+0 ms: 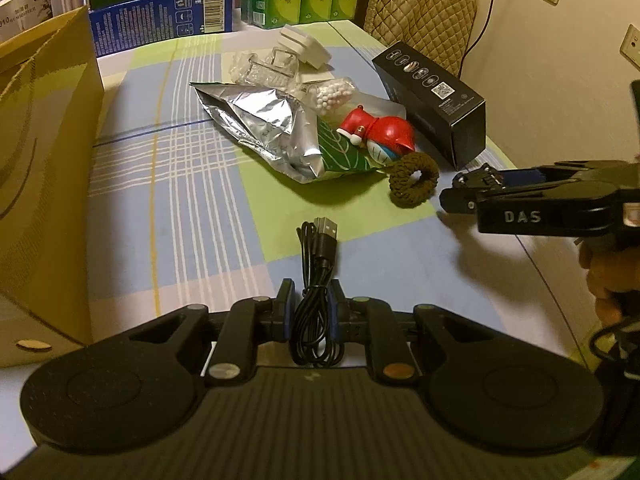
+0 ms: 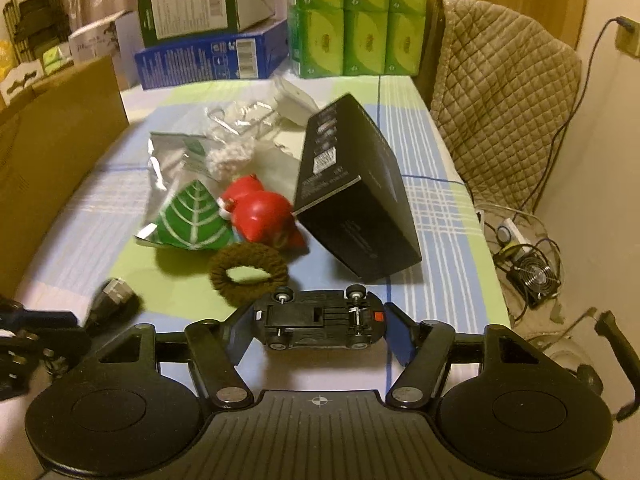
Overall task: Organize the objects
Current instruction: 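Close left tool on the black cable while right tool grasps the black toy car, then carry the cable in left tool and car in right tool over the cardboard box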
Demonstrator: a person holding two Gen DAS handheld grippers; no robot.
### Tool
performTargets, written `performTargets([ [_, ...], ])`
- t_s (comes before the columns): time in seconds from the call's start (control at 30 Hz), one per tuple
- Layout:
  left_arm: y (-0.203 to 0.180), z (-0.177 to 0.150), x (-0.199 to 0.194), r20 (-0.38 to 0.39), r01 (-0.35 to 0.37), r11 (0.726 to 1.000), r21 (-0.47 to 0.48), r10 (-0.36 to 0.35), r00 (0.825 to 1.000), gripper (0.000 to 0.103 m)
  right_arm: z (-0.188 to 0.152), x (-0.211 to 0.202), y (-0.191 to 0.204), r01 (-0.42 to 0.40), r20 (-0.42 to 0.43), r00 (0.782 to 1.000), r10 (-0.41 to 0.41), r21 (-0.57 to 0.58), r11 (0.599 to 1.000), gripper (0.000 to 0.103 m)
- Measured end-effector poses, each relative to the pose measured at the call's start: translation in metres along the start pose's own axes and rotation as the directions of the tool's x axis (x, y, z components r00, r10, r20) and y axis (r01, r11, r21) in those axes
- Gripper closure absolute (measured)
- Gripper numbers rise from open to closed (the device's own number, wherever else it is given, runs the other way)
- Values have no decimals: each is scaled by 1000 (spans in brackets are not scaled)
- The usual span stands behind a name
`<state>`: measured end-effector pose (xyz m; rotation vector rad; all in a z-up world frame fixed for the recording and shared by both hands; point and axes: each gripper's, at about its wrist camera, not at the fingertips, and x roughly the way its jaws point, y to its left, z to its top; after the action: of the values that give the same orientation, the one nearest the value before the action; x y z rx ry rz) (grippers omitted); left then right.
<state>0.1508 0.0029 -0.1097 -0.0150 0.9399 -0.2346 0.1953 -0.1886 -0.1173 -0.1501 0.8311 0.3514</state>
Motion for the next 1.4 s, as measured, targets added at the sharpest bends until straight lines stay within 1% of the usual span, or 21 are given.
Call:
performTargets([
  [0.17,-2,-2,-19,16,-4,1000,-11,4,1000,91,-2,-32,8,-22,12,1000,21,40,999,39],
  [0.2,-2,-3,-25,23,-4,1000,-13,4,1000,93,-3,-39,11,-20,16,1000,20,40,999,39],
  [0.23,-2,-3,-29,27,-2,1000,-13,3,1000,103,-4,-46,12,-18,21,1000,17,42,999,39],
  [0.37,-3,-6,-45,41,-11,1000,-15,12,999,103,-7,-66,16,-11,33,999,9,56,998,39],
  [0.53,3,-17,-53,49,-33,999,-26,34,998,103,-11,-84,22,-9,48,999,6,57,998,39],
  [0.6,6,-20,-54,46,-46,999,-26,47,998,100,-12,-88,23,-13,53,999,10,58,998,39],
  [0.63,8,-22,-54,47,-59,998,-24,60,997,95,-12,-88,24,-17,52,999,13,61,998,39],
  [0.7,12,-23,-52,51,-75,997,-20,76,996,91,-12,-86,26,-28,50,998,25,66,997,39],
  [0.73,15,-24,-51,53,-87,996,-23,88,995,83,-11,-85,27,-33,50,998,30,65,997,39],
  [0.77,17,-23,-49,54,-98,995,-22,99,994,78,-10,-83,29,-37,49,998,34,65,997,39],
  [0.87,25,-22,-40,45,-118,993,-11,118,992,77,-9,-73,33,-53,42,998,51,67,996,39],
  [1.13,40,-16,-11,-16,-116,993,2,116,993,78,-7,-47,43,-78,11,997,78,70,994,39],
  [1.2,41,-14,-5,-30,-117,993,17,117,993,81,-7,-44,44,-82,7,997,81,71,994,39],
  [1.23,41,-13,-4,-28,-114,993,20,115,993,88,-7,-43,45,-83,5,997,82,70,994,39],
  [1.27,42,-12,-4,-33,-109,994,19,110,993,90,-7,-43,46,-83,5,997,83,70,994,39],
  [1.33,43,-10,-5,-44,-102,995,9,103,994,91,-6,-44,48,-85,8,996,85,68,994,39],
  [1.4,43,-10,-9,-40,-94,996,-5,93,995,91,-5,-47,50,-87,13,996,87,64,994,39],
])
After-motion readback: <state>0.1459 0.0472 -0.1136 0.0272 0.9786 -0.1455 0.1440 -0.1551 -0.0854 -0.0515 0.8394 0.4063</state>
